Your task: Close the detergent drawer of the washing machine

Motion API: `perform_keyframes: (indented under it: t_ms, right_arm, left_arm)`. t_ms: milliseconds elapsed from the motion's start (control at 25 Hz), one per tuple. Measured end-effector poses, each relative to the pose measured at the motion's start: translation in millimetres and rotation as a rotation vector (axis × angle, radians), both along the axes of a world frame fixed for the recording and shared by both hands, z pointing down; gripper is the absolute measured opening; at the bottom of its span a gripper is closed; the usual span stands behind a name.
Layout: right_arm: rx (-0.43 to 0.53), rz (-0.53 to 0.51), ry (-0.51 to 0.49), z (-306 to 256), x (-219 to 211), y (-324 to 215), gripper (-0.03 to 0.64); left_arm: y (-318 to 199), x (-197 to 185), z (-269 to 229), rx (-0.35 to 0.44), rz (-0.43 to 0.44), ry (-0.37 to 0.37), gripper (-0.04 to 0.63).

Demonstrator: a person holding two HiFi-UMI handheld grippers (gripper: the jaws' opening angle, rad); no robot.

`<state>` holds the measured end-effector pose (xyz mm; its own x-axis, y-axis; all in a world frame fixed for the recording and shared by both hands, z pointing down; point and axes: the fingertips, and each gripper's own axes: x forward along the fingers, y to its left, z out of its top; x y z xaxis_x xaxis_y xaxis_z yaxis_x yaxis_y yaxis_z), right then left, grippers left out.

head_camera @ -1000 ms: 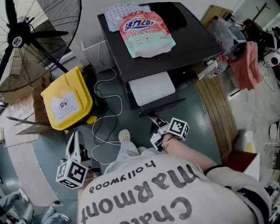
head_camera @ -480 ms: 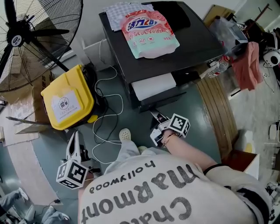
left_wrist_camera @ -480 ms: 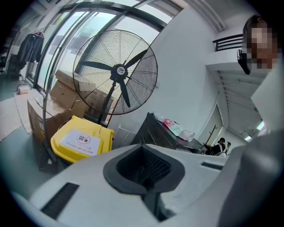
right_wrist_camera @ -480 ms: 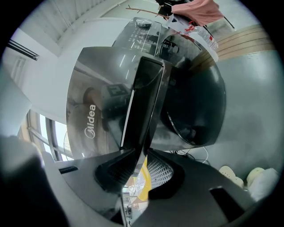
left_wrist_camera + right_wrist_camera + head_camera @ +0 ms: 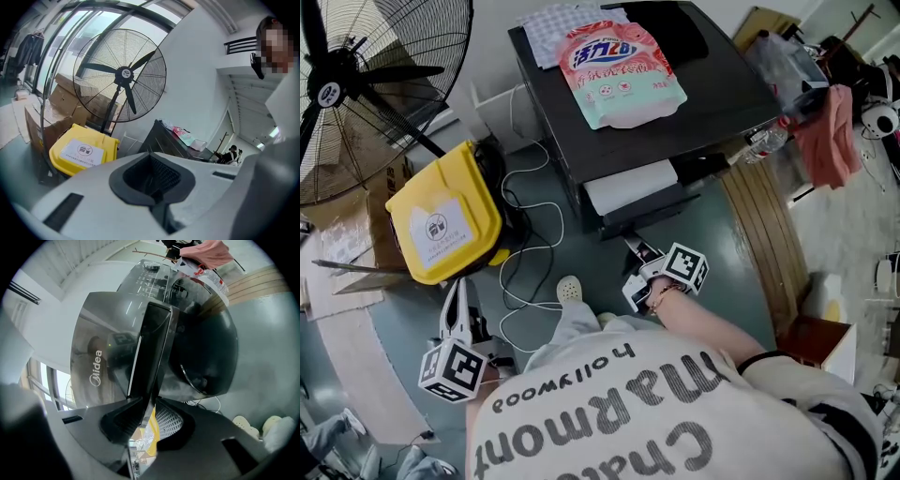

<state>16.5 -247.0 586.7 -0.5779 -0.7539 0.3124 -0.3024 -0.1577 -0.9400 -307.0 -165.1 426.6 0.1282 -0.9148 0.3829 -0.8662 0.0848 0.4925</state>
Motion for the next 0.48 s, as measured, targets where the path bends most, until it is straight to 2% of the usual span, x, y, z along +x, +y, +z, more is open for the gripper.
perform_keyframes:
  t_ms: [320,480]
  right_arm:
    - [0.010,0.053,0.003,-1,-3,-8,0.095]
    - [-0.023,0.094,0.018,2,-3,-10,0.095]
  left_arm:
    - [-12,-14,2,-0.003,0.023,-0.001,0.008]
    - [-26,-23,3,0.003,0.042,-0.001,0.008]
